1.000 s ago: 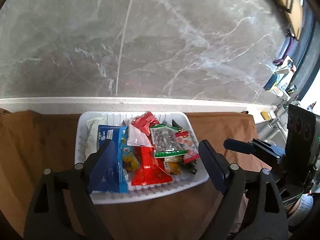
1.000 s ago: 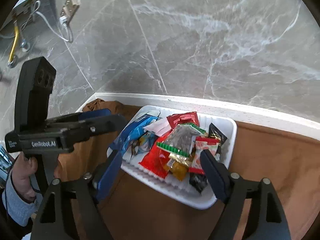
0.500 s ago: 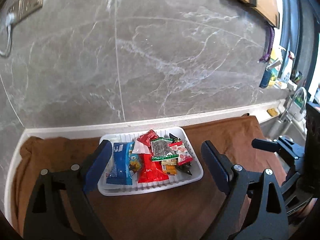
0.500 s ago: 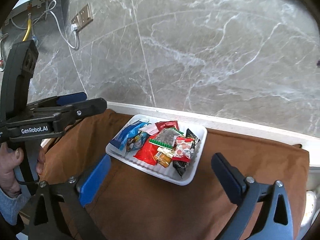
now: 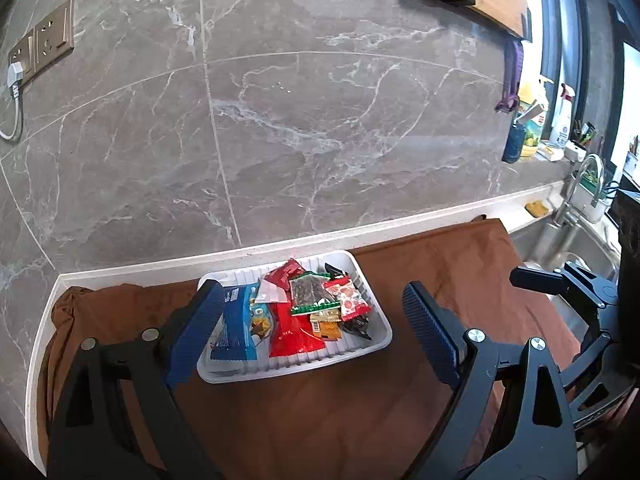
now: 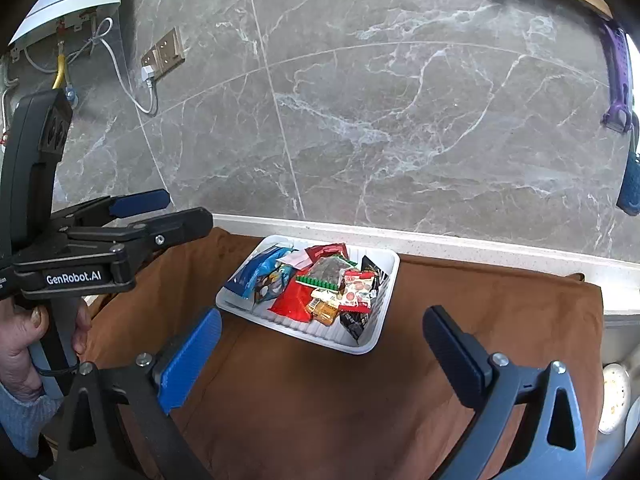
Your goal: Organize snacks
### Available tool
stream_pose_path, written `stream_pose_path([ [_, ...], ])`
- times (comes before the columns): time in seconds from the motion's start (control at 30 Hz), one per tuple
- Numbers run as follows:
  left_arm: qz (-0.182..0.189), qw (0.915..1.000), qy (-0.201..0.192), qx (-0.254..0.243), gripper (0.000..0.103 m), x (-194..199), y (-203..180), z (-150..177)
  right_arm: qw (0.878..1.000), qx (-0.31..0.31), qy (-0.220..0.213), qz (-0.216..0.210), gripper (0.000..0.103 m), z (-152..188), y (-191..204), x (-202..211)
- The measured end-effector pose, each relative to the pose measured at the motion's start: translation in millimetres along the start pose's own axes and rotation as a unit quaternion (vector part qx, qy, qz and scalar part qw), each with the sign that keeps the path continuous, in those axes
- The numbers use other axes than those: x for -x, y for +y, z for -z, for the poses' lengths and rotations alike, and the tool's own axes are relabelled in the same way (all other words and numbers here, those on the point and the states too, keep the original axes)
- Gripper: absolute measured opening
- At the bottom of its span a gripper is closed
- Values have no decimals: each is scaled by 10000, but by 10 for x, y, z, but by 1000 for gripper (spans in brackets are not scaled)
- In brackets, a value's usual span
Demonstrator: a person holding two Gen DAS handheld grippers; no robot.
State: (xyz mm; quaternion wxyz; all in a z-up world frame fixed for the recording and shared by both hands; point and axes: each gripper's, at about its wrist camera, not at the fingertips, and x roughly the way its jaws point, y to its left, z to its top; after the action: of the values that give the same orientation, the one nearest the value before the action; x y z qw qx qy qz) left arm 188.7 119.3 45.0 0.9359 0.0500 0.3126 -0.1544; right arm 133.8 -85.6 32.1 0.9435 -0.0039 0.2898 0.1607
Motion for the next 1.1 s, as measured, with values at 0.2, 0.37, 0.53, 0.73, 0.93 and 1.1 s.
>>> stream_pose_path([
  [0.2, -30, 10000, -13, -59, 91, 39, -27, 14, 10000, 3, -5, 2, 103, 15, 9, 35],
  [0.37, -44, 10000, -26, -75, 91, 67, -27, 16, 10000, 19, -9, -14, 103, 24, 10, 50],
  [0.53, -52, 10000, -43, -64, 91, 81, -6, 16, 10000, 18, -12, -10, 103, 32, 13, 56],
  [0.73, -43, 10000, -23, -36, 91, 81, 21, 19, 10000, 14, -3, -12, 103, 41, 27, 57],
  [0.93, -31, 10000, -22, -21, 91, 88, 24, 22, 10000, 22, 3, -23, 103, 52, 49, 65],
  [1.1, -67, 10000, -21, -23, 91, 100, 17, 22, 10000, 39, 3, -36, 103, 63, 65, 60],
])
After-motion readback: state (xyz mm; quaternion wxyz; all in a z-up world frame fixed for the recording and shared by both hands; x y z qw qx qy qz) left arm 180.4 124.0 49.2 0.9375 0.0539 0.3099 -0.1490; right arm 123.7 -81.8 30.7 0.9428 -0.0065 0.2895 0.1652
